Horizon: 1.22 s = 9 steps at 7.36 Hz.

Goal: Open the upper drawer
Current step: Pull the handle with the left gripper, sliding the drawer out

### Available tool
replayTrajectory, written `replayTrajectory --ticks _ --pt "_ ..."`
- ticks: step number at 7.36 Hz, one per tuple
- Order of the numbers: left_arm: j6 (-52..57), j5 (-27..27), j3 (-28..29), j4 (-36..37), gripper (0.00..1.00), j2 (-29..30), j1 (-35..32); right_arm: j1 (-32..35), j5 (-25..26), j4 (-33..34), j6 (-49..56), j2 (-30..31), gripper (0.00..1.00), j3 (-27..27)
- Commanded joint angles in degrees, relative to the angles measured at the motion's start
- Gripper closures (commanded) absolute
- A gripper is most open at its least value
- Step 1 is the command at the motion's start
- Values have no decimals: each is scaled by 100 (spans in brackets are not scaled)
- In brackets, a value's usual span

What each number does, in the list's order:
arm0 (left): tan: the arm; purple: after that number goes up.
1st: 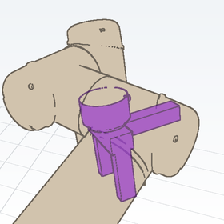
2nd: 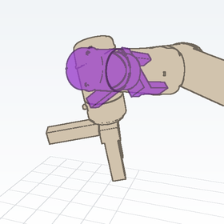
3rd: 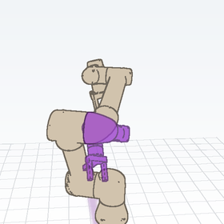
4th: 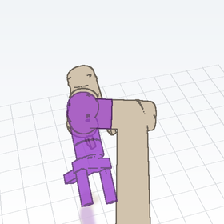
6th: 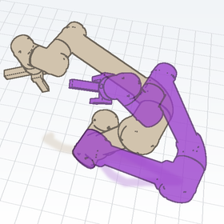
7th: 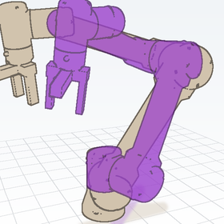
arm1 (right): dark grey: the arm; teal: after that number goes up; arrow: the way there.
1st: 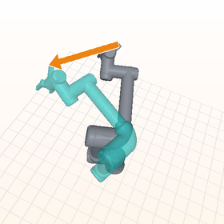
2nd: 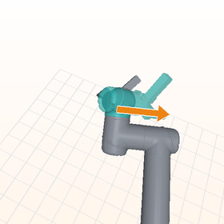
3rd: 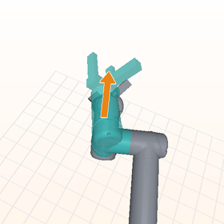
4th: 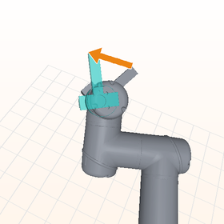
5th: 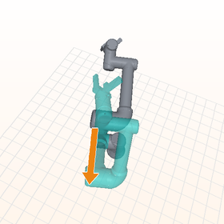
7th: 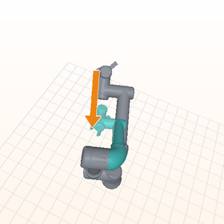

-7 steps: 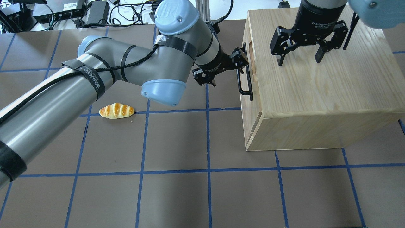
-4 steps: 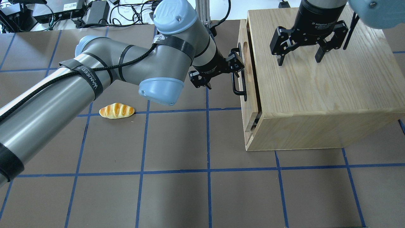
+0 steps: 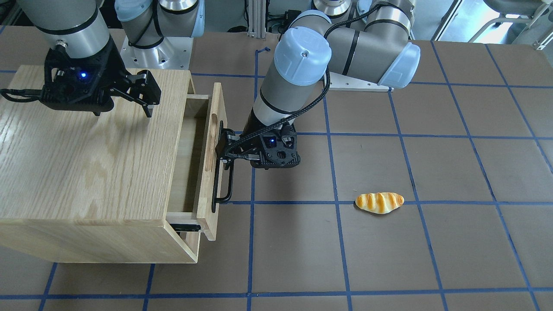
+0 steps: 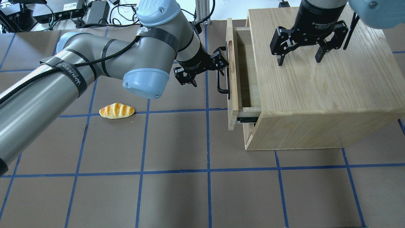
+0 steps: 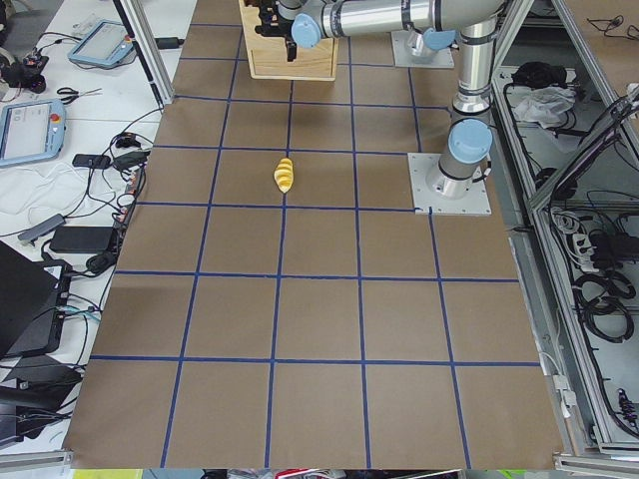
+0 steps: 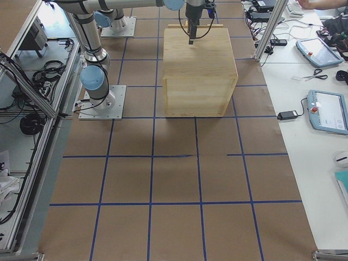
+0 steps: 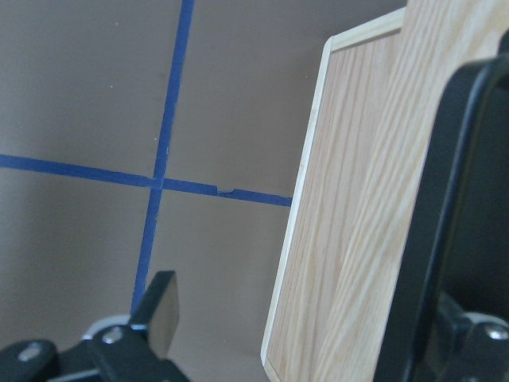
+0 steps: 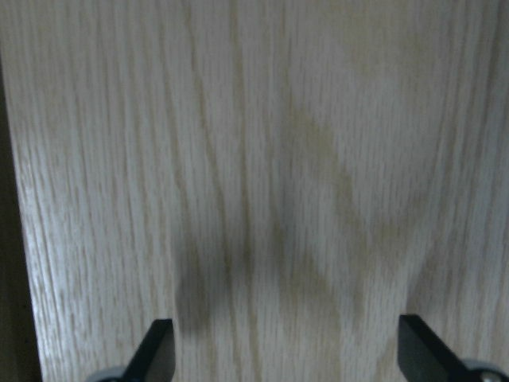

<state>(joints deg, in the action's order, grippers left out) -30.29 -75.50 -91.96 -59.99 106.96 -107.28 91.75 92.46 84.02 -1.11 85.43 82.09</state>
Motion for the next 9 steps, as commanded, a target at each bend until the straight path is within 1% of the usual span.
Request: replayTrajectory --ticks 1,5,9 --pt "356 18 -41 -162 0 -78 172 1 0 0 -3 0 0 0" --pt "717 27 -41 -671 0 -306 400 1 0 0 -3 0 0 0" --pt "1112 9 -111 -830 0 -386 576 1 0 0 6 0 0 8"
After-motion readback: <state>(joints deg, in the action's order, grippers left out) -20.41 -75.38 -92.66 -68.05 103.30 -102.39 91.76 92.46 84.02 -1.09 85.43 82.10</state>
